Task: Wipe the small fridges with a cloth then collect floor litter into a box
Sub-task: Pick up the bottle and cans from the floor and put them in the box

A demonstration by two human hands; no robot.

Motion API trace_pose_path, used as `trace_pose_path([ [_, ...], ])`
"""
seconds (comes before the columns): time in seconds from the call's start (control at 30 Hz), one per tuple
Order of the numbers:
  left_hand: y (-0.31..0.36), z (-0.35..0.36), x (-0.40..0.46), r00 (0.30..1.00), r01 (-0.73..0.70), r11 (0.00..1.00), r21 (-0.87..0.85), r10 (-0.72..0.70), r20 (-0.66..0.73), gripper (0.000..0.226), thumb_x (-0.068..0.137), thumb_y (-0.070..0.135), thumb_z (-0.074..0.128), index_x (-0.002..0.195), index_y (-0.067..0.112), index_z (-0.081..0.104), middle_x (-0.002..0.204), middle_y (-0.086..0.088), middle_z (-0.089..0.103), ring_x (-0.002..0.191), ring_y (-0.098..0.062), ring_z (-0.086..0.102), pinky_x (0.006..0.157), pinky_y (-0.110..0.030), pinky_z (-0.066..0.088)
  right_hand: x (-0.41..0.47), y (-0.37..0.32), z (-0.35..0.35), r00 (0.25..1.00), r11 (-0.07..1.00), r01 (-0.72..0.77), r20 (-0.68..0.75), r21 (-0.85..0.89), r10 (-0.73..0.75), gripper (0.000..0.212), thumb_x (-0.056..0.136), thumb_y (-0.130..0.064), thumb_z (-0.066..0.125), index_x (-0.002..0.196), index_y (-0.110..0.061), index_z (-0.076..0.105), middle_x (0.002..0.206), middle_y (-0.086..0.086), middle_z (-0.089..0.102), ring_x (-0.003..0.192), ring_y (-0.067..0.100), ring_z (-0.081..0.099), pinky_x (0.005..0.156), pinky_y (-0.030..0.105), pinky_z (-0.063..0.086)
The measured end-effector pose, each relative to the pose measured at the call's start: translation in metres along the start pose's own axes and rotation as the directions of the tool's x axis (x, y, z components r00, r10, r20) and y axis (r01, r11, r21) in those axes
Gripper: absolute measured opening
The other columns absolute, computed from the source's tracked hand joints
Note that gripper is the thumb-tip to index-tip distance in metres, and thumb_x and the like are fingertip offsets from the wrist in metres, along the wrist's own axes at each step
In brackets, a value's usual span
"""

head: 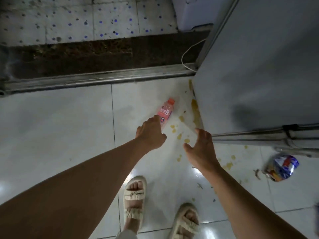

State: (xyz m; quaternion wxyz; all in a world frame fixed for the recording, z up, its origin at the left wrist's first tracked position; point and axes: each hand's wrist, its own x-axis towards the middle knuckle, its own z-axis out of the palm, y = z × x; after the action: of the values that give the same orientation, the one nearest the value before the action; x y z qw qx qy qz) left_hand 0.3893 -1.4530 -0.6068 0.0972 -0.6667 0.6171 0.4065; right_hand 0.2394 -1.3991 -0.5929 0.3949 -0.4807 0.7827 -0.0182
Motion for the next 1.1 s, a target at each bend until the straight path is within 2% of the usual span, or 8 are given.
trace_pose_path([
  [0.17,-0.031,0.051,0.081,1.0,0.007,1.0,0.022,-0.007,-0.017,0.061,0.082,0.026,0.061,0.134,0.012,0.033,0.131,-0.011,0.05,0.121,-0.032,0.047,0.096,-0.04,0.038,0.062,0.025,0.058,0.998,1.0,-0.006,-0.055,0.025,0.007,0.069,0.085,-0.021,0.062,0.143,-0.013,0.026,0.147,0.011,0.029,0.134,0.028,0.034,0.106,0.038,0.037],
  [0.4,-0.061,0.122,0.171,0.995,0.055,0.998,0.043,-0.051,-0.088,0.069,0.079,0.037,0.067,0.133,0.011,0.032,0.132,-0.012,0.045,0.122,-0.033,0.045,0.097,-0.042,0.036,0.133,0.07,0.127,0.994,0.998,0.025,-0.11,0.065,-0.018,0.073,0.084,-0.018,0.062,0.145,-0.012,0.023,0.148,0.01,0.029,0.134,0.026,0.033,0.108,0.034,0.033],
  [0.5,-0.067,0.146,0.201,0.985,0.112,0.994,0.002,-0.111,-0.133,0.076,0.078,0.039,0.069,0.135,0.011,0.027,0.133,-0.013,0.044,0.122,-0.034,0.046,0.099,-0.046,0.039,0.153,0.089,0.148,0.991,0.998,0.04,-0.132,0.057,-0.033,0.074,0.084,-0.019,0.063,0.146,-0.013,0.021,0.149,0.008,0.027,0.135,0.024,0.032,0.108,0.031,0.032],
  [0.67,-0.071,0.173,0.228,0.978,0.131,0.991,-0.026,-0.134,-0.163,0.086,0.078,0.033,0.072,0.14,0.013,0.015,0.129,-0.017,0.045,0.115,-0.036,0.051,0.094,-0.048,0.047,0.169,0.113,0.165,0.989,0.999,0.048,-0.139,0.015,-0.046,0.076,0.086,-0.022,0.062,0.146,-0.014,0.017,0.151,0.006,0.022,0.136,0.023,0.029,0.109,0.028,0.03],
  [0.77,-0.071,0.176,0.224,0.978,0.174,0.985,0.019,-0.171,-0.12,0.093,0.076,0.03,0.073,0.143,0.01,0.011,0.132,-0.017,0.042,0.118,-0.036,0.049,0.095,-0.045,0.046,0.165,0.12,0.163,0.99,0.999,0.041,-0.132,0.013,-0.039,0.074,0.085,-0.02,0.062,0.145,-0.013,0.019,0.149,0.008,0.025,0.134,0.024,0.032,0.107,0.029,0.033],
  [0.83,-0.07,0.173,0.209,0.978,0.19,0.982,0.024,-0.187,-0.097,0.092,0.074,0.033,0.074,0.141,0.008,0.016,0.13,-0.016,0.042,0.116,-0.036,0.05,0.093,-0.043,0.045,0.157,0.118,0.157,0.992,0.999,0.039,-0.12,0.006,-0.038,0.074,0.085,-0.02,0.062,0.145,-0.013,0.019,0.149,0.008,0.026,0.134,0.024,0.033,0.106,0.031,0.035],
  [0.93,-0.064,0.165,0.168,0.975,0.198,0.979,-0.041,-0.201,-0.093,0.081,0.069,0.037,0.076,0.129,0.009,0.03,0.12,-0.013,0.049,0.107,-0.032,0.055,0.088,-0.041,0.049,0.133,0.11,0.141,0.995,0.999,0.036,-0.096,-0.012,-0.037,0.073,0.086,-0.021,0.061,0.144,-0.013,0.019,0.148,0.009,0.027,0.133,0.025,0.033,0.104,0.034,0.038],
  [1.1,-0.051,0.135,0.071,0.962,0.257,0.957,-0.135,-0.267,-0.058,0.078,0.062,0.04,0.079,0.123,0.012,0.039,0.114,-0.008,0.055,0.101,-0.028,0.06,0.087,-0.041,0.052,0.066,0.087,0.097,0.996,0.997,0.073,-0.046,-0.015,-0.074,0.073,0.085,-0.02,0.063,0.143,-0.012,0.02,0.146,0.009,0.028,0.132,0.024,0.035,0.105,0.032,0.038],
])
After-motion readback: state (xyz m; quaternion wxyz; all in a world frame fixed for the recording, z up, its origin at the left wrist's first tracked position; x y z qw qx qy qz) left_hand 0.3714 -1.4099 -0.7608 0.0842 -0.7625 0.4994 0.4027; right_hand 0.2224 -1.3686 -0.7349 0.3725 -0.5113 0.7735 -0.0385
